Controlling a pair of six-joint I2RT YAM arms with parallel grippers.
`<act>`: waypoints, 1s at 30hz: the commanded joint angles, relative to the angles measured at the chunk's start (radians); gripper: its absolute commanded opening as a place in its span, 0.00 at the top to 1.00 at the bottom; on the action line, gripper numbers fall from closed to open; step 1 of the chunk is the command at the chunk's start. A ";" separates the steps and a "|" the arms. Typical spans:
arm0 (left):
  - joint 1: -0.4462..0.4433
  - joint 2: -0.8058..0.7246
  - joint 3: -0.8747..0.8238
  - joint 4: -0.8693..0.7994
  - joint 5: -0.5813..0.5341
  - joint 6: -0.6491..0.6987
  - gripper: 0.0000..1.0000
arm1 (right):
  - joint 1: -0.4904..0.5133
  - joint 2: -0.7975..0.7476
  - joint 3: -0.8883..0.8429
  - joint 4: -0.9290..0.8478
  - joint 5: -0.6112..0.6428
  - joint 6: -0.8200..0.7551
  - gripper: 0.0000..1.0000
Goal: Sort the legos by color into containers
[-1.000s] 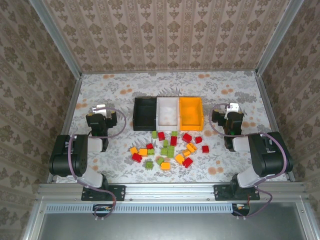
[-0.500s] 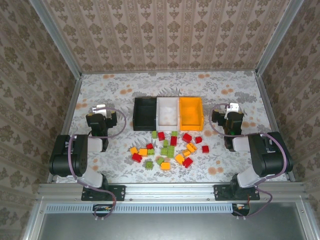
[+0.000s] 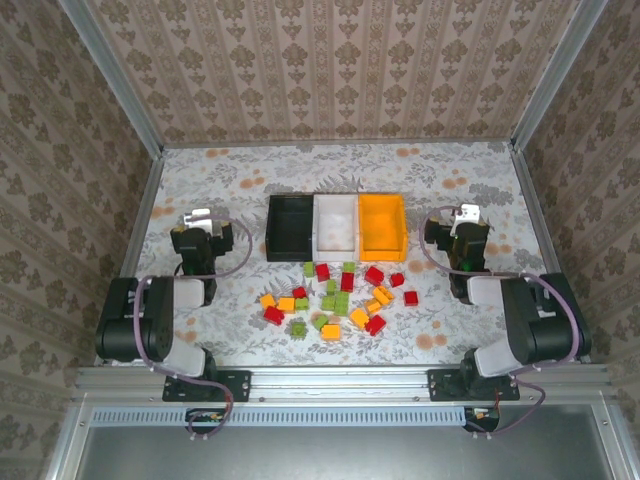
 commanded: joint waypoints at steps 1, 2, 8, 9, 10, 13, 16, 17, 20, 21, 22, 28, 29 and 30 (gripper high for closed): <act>-0.014 -0.104 -0.009 -0.045 -0.068 0.013 0.00 | 0.007 -0.096 0.117 -0.277 0.080 0.053 0.00; -0.015 -0.132 -0.002 -0.079 -0.082 0.009 0.00 | 0.008 -0.105 0.141 -0.326 0.083 0.065 0.00; -0.003 -0.231 0.046 -0.139 -0.152 -0.136 0.00 | 0.010 -0.206 0.153 -0.395 0.139 0.181 0.00; 0.002 -0.234 0.058 -0.147 -0.177 -0.185 0.00 | 0.010 -0.220 0.155 -0.406 0.173 0.219 0.00; 0.006 -0.244 0.075 -0.182 -0.217 -0.269 0.00 | 0.007 -0.235 0.163 -0.436 0.216 0.283 0.00; 0.042 -0.293 0.109 -0.330 -0.266 -0.553 0.00 | -0.012 -0.262 0.202 -0.558 0.296 0.493 0.00; 0.114 -0.343 0.083 -0.372 -0.132 -0.757 0.00 | -0.063 -0.289 0.272 -0.845 0.286 0.805 0.00; 0.131 -0.361 0.067 -0.377 -0.108 -0.834 0.00 | -0.094 -0.291 0.266 -0.828 0.198 0.789 0.00; 0.179 -0.406 0.023 -0.347 0.009 -0.909 0.00 | -0.130 -0.294 0.234 -0.736 0.016 0.714 0.04; 0.188 -0.413 0.028 -0.359 0.029 -0.911 0.00 | -0.129 -0.298 0.223 -0.721 -0.003 0.713 0.04; 0.190 -0.419 0.037 -0.367 0.055 -0.900 0.00 | -0.127 -0.307 0.209 -0.709 -0.010 0.725 0.00; 0.180 -0.440 0.072 -0.347 0.183 -0.964 0.00 | -0.112 -0.332 0.257 -0.898 -0.092 0.673 0.00; 0.170 -0.446 0.085 -0.368 0.198 -0.968 0.00 | -0.101 -0.329 0.282 -0.955 -0.117 0.655 0.00; 0.157 -0.451 0.103 -0.404 0.217 -0.960 0.00 | -0.089 -0.327 0.295 -0.990 -0.140 0.640 0.00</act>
